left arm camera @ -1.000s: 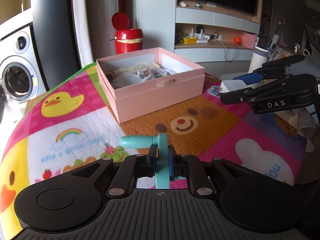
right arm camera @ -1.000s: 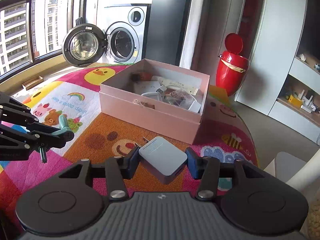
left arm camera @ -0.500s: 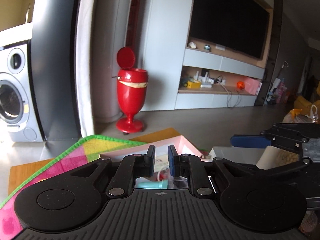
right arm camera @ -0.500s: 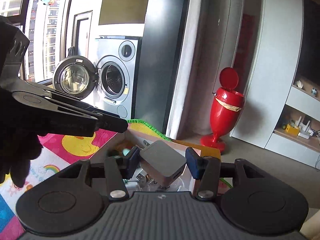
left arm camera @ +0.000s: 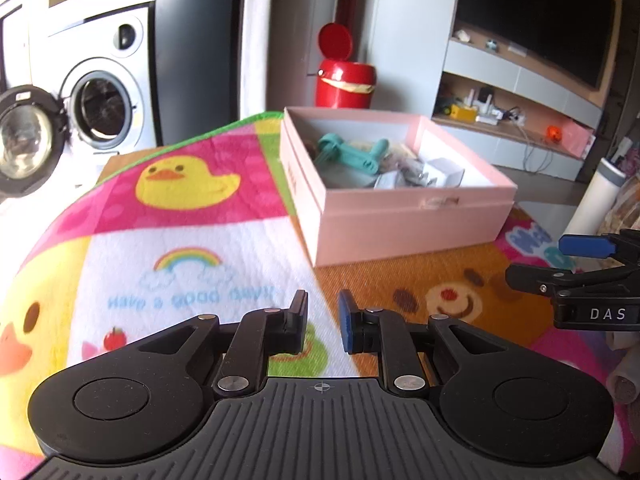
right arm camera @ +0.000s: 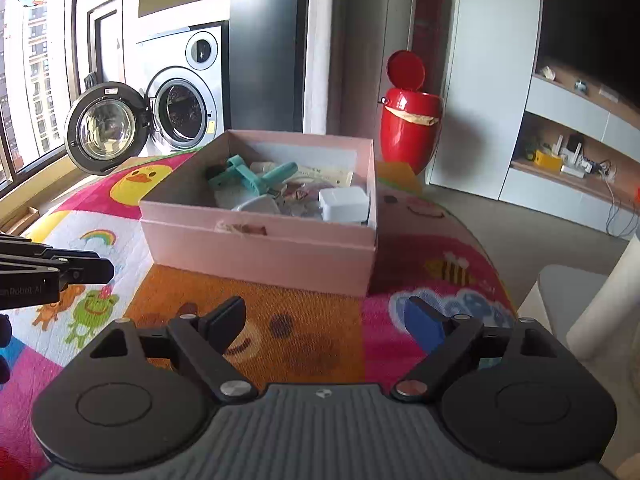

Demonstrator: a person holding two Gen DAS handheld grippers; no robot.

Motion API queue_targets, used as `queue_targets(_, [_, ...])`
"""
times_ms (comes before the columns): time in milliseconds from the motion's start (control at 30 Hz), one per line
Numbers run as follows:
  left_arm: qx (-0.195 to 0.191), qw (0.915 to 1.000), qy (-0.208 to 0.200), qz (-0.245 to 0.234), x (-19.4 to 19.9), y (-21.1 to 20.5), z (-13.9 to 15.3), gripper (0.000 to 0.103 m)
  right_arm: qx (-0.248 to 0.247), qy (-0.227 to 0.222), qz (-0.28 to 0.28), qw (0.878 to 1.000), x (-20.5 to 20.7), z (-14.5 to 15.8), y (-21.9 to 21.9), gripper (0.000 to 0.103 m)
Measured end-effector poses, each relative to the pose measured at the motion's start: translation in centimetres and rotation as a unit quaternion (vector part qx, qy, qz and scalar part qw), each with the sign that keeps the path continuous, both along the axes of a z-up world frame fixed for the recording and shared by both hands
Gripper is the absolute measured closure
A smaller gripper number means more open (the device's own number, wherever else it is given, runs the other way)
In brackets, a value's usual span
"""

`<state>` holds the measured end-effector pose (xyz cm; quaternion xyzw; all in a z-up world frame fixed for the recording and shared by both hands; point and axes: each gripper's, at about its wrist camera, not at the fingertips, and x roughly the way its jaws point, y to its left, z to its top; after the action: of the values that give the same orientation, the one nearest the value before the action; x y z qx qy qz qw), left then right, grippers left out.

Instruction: Organize rigid objects

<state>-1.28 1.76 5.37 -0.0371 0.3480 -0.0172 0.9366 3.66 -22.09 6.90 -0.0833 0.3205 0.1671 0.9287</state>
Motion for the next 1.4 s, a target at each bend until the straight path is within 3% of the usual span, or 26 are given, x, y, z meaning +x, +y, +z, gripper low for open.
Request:
queue_targets(100, [0.010, 0.9999, 0.013, -0.003, -0.5, -0.7, -1.8, 0.083, -0.025, 0.036, 0.006, 0.999, -0.1, -2.6, 1.2, 0.016])
queue_targets(133, [0.019, 0.9998, 0.001, 0.000, -0.6, -1.1, -2.2, 0.083, -0.029, 0.041, 0.005, 0.999, 0.1, -3.1, 1.5, 0.015])
queue_targets(233, [0.047, 0.9982, -0.033, 0.015, -1.2, -2.7, -3.0, 0.082, -0.029, 0.037, -0.021, 0.999, 0.8, -3.6, 2.0, 0.000])
queue_targets(300, [0.067, 0.9970, -0.036, 0.019, -1.2, -3.6, -3.1, 0.082, -0.018, 0.050, -0.031, 0.998, 1.5, -3.8, 1.9, 0.000])
queue_targets(467, [0.028, 0.9977, -0.033, 0.052, -0.9, -3.5, -2.9, 0.082, -0.007, 0.050, -0.045, 0.998, 2.1, -4.0, 1.6, 0.000])
queue_targets(567, [0.023, 0.9977, -0.035, 0.053, -1.0, -3.7, -2.8, 0.082, -0.002, 0.023, -0.049, 0.999, 1.6, -4.4, 1.5, 0.000])
queue_targets(667, [0.007, 0.9980, -0.036, 0.051, -1.1, -3.9, -2.9, 0.075, 0.007, 0.023, -0.061, 0.998, 1.5, -4.4, 1.4, 0.000])
queue_targets(700, [0.006, 0.9982, -0.037, 0.046, -1.0, -4.1, -2.9, 0.070, -0.001, 0.018, -0.059, 0.998, 1.3, -4.4, 1.6, 0.000])
queue_targets(800, [0.015, 0.9984, -0.036, 0.042, -0.9, -4.7, -2.9, 0.068, -0.011, 0.008, -0.045, 0.999, 0.7, -4.5, 1.9, 0.000])
queue_targets(933, [0.017, 0.9983, -0.036, 0.042, -0.8, -4.9, -2.9, 0.067, 0.014, 0.023, -0.055, 0.998, 1.2, -4.5, 1.2, 0.000])
queue_targets(1400, [0.018, 0.9980, -0.036, 0.048, -0.7, -4.8, -3.1, 0.068, 0.011, 0.021, -0.054, 0.998, 0.8, -4.7, 1.0, 0.000])
